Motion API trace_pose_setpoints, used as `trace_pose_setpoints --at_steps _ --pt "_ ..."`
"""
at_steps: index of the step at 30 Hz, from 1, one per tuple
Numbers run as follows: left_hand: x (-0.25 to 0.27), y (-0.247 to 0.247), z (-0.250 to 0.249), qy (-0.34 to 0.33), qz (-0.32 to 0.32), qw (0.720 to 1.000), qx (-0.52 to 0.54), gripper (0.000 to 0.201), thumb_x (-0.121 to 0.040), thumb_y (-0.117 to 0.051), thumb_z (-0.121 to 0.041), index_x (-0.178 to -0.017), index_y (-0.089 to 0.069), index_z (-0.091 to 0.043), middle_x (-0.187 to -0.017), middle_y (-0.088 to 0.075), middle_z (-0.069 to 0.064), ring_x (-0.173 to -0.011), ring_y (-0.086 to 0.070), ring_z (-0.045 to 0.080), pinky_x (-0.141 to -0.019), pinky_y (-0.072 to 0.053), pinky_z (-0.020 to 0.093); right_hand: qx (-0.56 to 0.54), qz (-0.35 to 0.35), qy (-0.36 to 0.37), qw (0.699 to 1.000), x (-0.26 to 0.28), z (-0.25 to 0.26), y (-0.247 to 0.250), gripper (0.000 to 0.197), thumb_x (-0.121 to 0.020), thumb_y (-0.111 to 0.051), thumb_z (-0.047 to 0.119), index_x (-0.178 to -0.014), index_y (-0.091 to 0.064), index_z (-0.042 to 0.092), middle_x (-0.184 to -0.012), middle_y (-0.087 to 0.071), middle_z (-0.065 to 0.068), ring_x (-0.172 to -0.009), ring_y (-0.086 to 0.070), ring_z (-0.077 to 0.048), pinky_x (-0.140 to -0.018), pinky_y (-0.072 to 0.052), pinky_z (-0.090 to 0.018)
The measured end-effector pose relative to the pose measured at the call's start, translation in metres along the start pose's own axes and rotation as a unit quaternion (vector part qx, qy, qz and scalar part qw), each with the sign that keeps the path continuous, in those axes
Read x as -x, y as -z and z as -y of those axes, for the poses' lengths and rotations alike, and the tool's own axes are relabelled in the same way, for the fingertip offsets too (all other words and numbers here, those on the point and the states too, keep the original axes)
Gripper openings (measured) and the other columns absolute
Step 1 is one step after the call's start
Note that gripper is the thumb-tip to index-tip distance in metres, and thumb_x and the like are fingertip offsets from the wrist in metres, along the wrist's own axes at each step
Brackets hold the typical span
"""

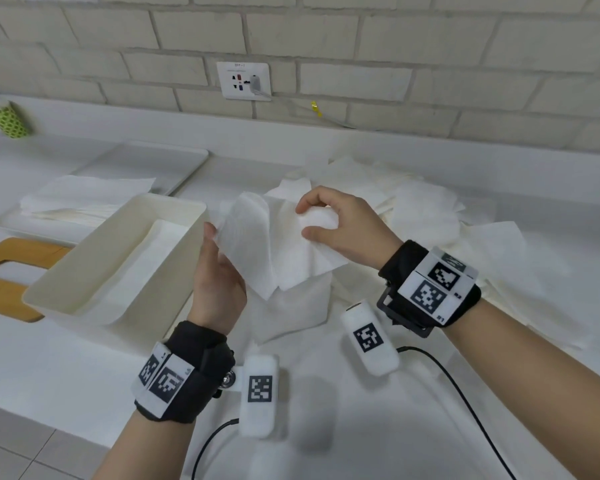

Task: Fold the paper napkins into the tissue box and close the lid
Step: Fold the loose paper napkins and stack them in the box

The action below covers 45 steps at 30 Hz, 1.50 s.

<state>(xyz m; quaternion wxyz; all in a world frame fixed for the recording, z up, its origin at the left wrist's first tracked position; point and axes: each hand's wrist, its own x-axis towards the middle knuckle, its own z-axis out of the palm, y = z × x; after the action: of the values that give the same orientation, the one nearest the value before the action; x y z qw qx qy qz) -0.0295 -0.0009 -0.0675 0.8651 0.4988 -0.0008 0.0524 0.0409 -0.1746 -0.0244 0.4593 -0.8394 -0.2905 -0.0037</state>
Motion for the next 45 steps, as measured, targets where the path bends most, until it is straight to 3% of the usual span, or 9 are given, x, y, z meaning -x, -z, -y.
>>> trace_pose_setpoints --at_steps 3,8,14,19,23,27,31,37,45 --pt "0.007 -0.002 -0.002 0.008 0.033 0.999 -0.001 0.092 -0.041 -0.081 -0.071 -0.113 -0.064 -0.016 -0.095 -0.073 -0.003 -0.089 -0.07 0.011 -0.071 -0.055 0.023 0.031 -0.033 -0.012 0.999 -0.001 -0.001 0.0 0.021 -0.082 -0.066 0.007 -0.102 -0.061 0.012 -0.101 -0.054 0.011 -0.088 -0.048 0.005 -0.077 -0.029 0.004" --pt "0.002 -0.006 -0.003 -0.004 -0.027 0.996 -0.088 0.03 -0.096 -0.047 -0.026 -0.116 -0.06 -0.008 -0.107 -0.072 0.004 -0.101 -0.067 0.018 -0.079 -0.053 0.027 0.064 0.022 -0.009 0.998 0.002 0.001 0.002 0.051 -0.068 -0.081 0.024 -0.113 -0.059 0.016 -0.123 -0.034 0.008 -0.11 -0.035 0.002 -0.086 -0.022 0.006" --pt "-0.002 -0.005 -0.009 -0.003 -0.031 0.994 -0.107 0.036 -0.102 -0.037 -0.021 -0.122 -0.057 0.0 -0.11 -0.071 0.007 -0.103 -0.067 0.017 -0.076 -0.054 0.023 0.196 0.109 0.055 0.973 0.012 0.002 0.0 0.081 -0.065 -0.08 0.042 -0.136 -0.045 0.027 -0.147 -0.022 0.007 -0.131 -0.018 -0.008 -0.11 -0.016 -0.024" --pt "-0.003 0.003 -0.009 -0.028 -0.047 0.986 -0.159 0.026 -0.098 -0.044 -0.021 -0.098 -0.07 -0.016 -0.102 -0.073 0.001 -0.101 -0.067 0.016 -0.087 -0.05 0.029 0.039 -0.012 0.045 0.998 0.008 -0.002 0.0 0.024 -0.088 -0.063 0.018 -0.11 -0.068 0.008 -0.117 -0.063 -0.005 -0.107 -0.055 -0.014 -0.091 -0.038 -0.015" --pt "0.0 0.015 -0.008 -0.031 -0.081 0.976 -0.2 0.023 -0.094 -0.053 -0.019 -0.086 -0.074 -0.02 -0.094 -0.074 -0.003 -0.092 -0.069 0.013 -0.081 -0.052 0.027 -0.087 -0.118 -0.011 0.989 0.0 0.001 0.01 0.022 -0.093 -0.055 0.018 -0.076 -0.065 0.008 -0.07 -0.063 0.008 -0.066 -0.056 -0.007 -0.064 -0.042 -0.023" --pt "-0.001 0.027 -0.007 -0.004 -0.093 0.958 -0.271 0.026 -0.091 -0.061 -0.022 -0.079 -0.072 -0.002 -0.084 -0.072 0.018 -0.075 -0.067 0.029 -0.07 -0.051 0.034 -0.185 -0.143 -0.02 0.972 -0.006 0.008 0.017 0.022 -0.093 -0.053 0.011 -0.075 -0.063 0.017 -0.062 -0.065 0.018 -0.062 -0.06 0.003 -0.06 -0.045 -0.014" --pt "-0.006 0.032 -0.005 0.02 -0.118 0.943 -0.312 0.015 -0.091 -0.06 -0.014 -0.081 -0.07 -0.008 -0.064 -0.069 -0.002 -0.054 -0.063 0.008 -0.057 -0.046 0.022 -0.184 -0.09 0.028 0.978 -0.006 0.017 0.028 0.016 -0.092 -0.056 0.008 -0.082 -0.063 0.019 -0.069 -0.067 0.019 -0.068 -0.062 0.003 -0.064 -0.047 -0.014" --pt "-0.012 0.036 -0.021 -0.022 -0.114 0.948 -0.295 0.035 -0.096 -0.043 -0.01 -0.11 -0.068 -0.03 -0.122 -0.063 -0.012 -0.121 -0.051 0.004 -0.112 -0.031 0.032 -0.115 0.087 0.048 0.988 0.0 0.036 0.055 0.014 -0.087 -0.06 0.008 -0.076 -0.062 0.018 -0.065 -0.061 0.018 -0.065 -0.055 0.004 -0.064 -0.041 -0.009" --pt "0.002 0.007 -0.024 -0.108 0.041 0.954 -0.276 0.044 -0.088 -0.04 -0.058 -0.107 -0.072 -0.034 -0.118 -0.068 -0.004 -0.119 -0.057 0.015 -0.108 -0.037 0.045 -0.004 0.11 0.064 0.992 -0.015 0.039 0.034 0.017 -0.086 -0.064 0.015 -0.076 -0.064 0.028 -0.124 -0.049 0.015 -0.125 -0.033 0.0 -0.104 -0.019 -0.012"
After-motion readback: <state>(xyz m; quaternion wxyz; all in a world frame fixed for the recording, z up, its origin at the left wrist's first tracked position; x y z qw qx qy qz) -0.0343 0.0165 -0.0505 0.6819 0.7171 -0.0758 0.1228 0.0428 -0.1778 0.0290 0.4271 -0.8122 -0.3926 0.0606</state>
